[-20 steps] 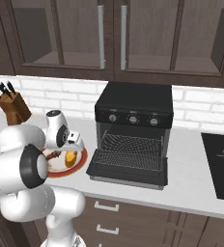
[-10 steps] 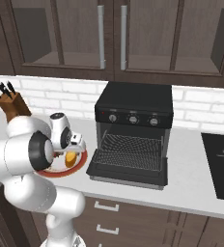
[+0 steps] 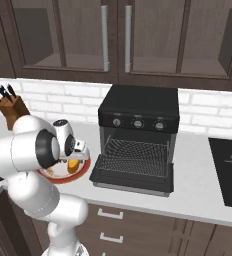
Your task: Pick up the kebab skewer and baguette bread, and place them inside the toaster oven. Close the toaster oven door and start by setting the timer.
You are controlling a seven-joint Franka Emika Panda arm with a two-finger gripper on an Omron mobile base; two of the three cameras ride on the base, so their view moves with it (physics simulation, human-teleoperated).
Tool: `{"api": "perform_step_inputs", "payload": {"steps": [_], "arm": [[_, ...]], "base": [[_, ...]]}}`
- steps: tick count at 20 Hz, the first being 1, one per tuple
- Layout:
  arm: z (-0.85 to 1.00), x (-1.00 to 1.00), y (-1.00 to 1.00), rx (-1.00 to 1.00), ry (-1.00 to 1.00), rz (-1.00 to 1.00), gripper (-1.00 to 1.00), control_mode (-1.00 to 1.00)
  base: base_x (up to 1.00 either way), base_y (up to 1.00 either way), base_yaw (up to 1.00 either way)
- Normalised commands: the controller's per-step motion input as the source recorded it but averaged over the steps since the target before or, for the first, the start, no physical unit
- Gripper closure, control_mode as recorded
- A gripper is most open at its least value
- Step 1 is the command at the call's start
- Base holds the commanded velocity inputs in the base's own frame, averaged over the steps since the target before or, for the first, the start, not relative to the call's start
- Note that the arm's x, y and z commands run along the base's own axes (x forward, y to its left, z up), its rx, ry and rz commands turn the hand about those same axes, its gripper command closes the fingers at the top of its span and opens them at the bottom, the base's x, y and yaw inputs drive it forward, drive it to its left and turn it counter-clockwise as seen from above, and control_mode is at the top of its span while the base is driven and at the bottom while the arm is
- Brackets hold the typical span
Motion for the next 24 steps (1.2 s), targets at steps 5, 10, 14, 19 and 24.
{"api": "perform_step_inputs", "payload": {"steps": [5, 10, 14, 19, 24], "arm": [[-0.13, 0.0, 0.0, 0.0, 0.0, 0.0, -1.0, -1.0], [-0.08, 0.0, -0.12, 0.01, 0.0, 0.0, -1.0, -1.0], [-0.1, 0.0, -0.23, 0.01, 0.0, 0.0, -1.0, -1.0], [-0.24, 0.0, -0.01, 0.0, 0.0, 0.0, -1.0, -1.0], [-0.14, 0.0, 0.0, 0.0, 0.01, 0.0, 1.0, -1.0]], "base": [[0.0, 0.0, 0.0], [0.0, 0.0, 0.0], [0.0, 0.0, 0.0], [0.0, 0.0, 0.0], [0.0, 0.0, 0.0]]}}
